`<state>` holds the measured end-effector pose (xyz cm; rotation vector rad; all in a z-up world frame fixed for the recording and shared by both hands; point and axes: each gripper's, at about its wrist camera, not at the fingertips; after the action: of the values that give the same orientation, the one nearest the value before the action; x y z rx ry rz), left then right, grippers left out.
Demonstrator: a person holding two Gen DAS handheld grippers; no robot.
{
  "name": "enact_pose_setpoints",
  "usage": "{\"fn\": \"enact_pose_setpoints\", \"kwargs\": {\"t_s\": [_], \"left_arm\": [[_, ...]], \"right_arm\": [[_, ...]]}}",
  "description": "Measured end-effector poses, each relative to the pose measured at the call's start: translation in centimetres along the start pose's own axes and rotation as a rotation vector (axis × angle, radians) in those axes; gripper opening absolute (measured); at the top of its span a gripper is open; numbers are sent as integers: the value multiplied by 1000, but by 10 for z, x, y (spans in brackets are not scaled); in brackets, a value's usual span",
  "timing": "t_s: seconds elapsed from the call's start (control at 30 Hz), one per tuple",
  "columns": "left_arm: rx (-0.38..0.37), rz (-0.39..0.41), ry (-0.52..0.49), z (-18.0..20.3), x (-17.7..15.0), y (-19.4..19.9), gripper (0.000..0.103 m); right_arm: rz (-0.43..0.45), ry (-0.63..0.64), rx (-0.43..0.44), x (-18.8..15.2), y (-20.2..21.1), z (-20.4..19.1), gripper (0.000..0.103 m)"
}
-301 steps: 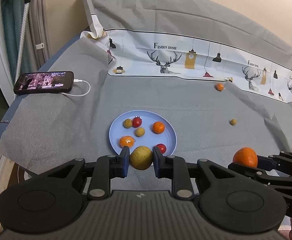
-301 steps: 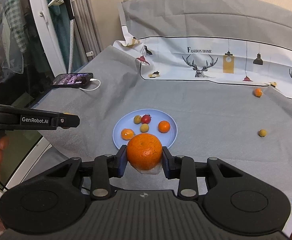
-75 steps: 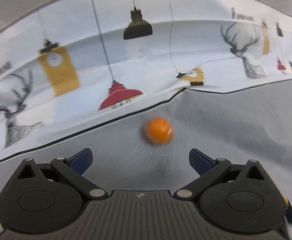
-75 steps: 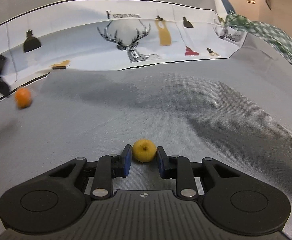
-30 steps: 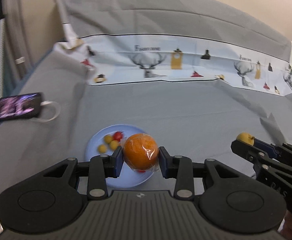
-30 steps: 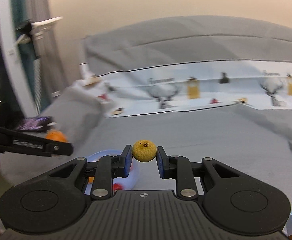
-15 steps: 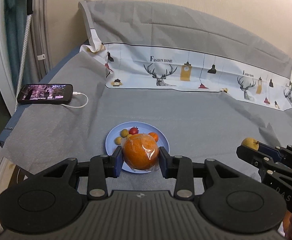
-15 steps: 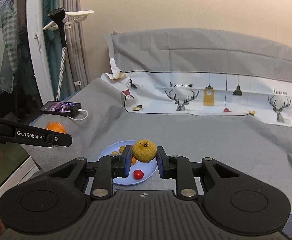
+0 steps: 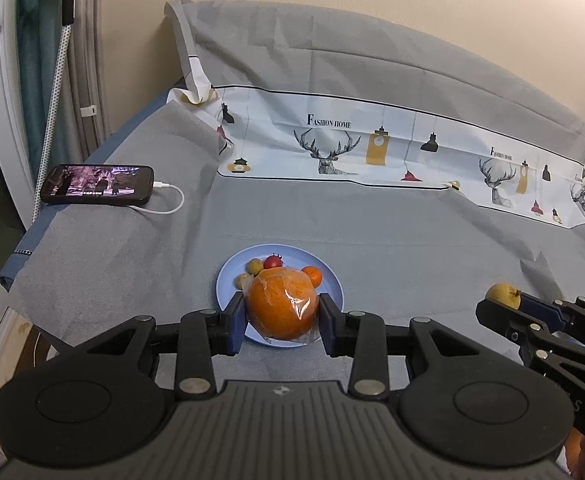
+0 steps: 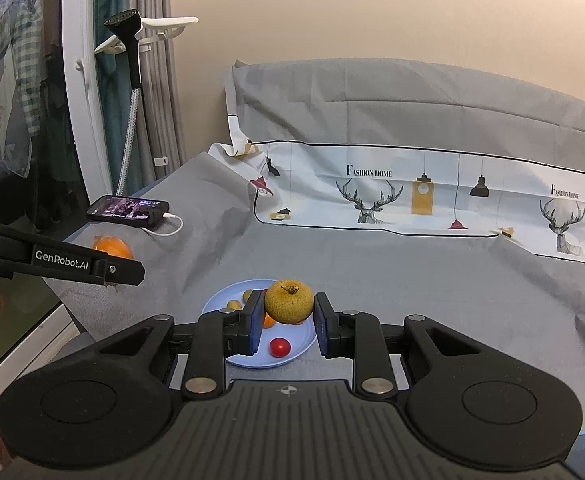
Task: Organize fruits
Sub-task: 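Carry the bagged mandarin and yellow apple in both tools over the blue plate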
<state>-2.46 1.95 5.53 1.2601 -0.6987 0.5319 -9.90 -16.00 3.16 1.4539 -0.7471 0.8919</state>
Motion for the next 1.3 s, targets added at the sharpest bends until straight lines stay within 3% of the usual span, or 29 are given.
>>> {"fn": "enact_pose_setpoints", "kwargs": {"t_s": [0.83, 1.3], "left_arm": [[26, -47, 19, -10, 12, -36, 41], [45, -114, 21, -13, 28, -92, 41]], "right_arm": [[-87, -17, 12, -1, -38, 3, 27], [-154, -39, 49, 0, -97, 6, 27]]}}
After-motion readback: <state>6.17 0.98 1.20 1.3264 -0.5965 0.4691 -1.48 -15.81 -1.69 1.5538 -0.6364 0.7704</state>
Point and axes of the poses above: each gripper's, at about its wrist camera, not at the fingertips, and y roughly against the way its jaws point, z to its right, x to its top, and after that the axes turned 5 degrees about y, right-handed
